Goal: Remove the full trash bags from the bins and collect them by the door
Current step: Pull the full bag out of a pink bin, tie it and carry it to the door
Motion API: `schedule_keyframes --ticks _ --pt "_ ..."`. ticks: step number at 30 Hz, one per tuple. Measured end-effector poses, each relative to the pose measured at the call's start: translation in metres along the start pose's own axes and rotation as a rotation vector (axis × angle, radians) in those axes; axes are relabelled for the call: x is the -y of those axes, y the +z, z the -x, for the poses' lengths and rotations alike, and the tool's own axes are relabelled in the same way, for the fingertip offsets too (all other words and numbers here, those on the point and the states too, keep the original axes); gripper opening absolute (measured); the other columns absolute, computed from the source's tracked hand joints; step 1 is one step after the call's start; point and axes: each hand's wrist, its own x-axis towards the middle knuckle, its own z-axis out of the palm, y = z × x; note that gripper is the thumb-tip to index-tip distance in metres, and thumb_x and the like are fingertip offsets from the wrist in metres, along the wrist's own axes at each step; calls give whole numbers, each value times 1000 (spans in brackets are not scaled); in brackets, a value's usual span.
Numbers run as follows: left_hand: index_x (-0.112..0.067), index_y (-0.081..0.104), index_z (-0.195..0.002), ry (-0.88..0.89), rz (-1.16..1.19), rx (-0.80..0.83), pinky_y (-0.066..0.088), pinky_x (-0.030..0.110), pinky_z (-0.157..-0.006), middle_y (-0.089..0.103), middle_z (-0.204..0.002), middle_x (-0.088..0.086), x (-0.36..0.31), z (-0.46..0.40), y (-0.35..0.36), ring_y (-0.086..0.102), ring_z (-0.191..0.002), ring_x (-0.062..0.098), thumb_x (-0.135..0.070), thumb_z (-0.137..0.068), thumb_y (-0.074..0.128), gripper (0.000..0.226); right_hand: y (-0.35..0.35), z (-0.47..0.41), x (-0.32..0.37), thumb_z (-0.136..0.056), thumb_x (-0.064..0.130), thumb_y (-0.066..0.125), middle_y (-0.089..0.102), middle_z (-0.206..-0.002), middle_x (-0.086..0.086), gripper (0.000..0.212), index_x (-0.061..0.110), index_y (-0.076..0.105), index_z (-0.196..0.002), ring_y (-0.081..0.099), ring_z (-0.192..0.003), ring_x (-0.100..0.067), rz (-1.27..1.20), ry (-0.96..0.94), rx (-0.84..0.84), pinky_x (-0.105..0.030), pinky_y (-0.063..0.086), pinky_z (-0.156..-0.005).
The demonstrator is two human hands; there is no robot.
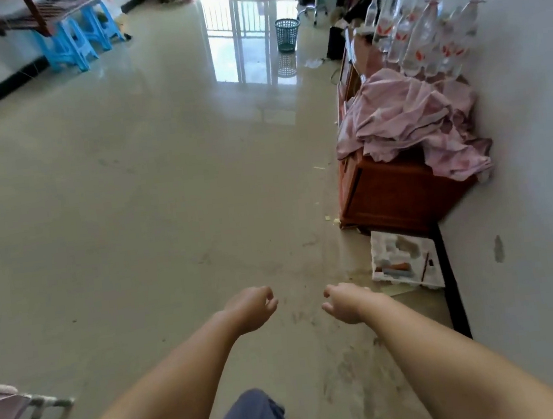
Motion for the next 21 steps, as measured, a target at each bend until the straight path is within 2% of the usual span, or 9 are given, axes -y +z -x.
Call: schedule_keyframes --ticks 4,6,12,16,21 --pt "-15 54 -118 -36 73 -30 47 34 -82 60 -118 9 26 -69 -48 58 -100 25 -39 -97 37 37 -62 -78 15 -98 40 34 44 -139 -14 49 12 37 -138 45 -125 -33 44 -71 10 -44 39 -104" --pt "-13 56 -116 -49 85 -50 48 36 -87 60 -118 11 46 -109 -81 57 -102 27 -38 -97 38 35 -100 -124 27 -98 39 34 44 -139 -17 49 9 37 -137 46 -124 -33 57 -107 -11 -41 39 -103" --pt "-9 56 -113 -108 57 -45 45 35 -90 57 -119 14 106 -232 -209 55 -104 30 -33 -97 38 34 -237 -244 70 -99 39 33 40 -140 -17 49 11 35 -139 45 -125 -33 22 -143 -59 -39 38 -103" --pt "-6 56 -112 -91 26 -50 45 35 -87 57 -117 16 115 -307 -289 56 -101 31 -33 -98 36 37 -317 -309 79 -99 39 31 42 -139 -18 49 10 35 -138 46 -124 -34 33 -147 -91 -40 39 -103" --pt "-8 58 -113 -43 -20 -26 47 36 -90 60 -118 14 107 -409 -356 57 -105 31 -34 -97 37 37 -395 -399 58 -99 41 32 43 -138 -15 49 11 36 -138 47 -123 -33 50 -112 -65 -42 41 -101"
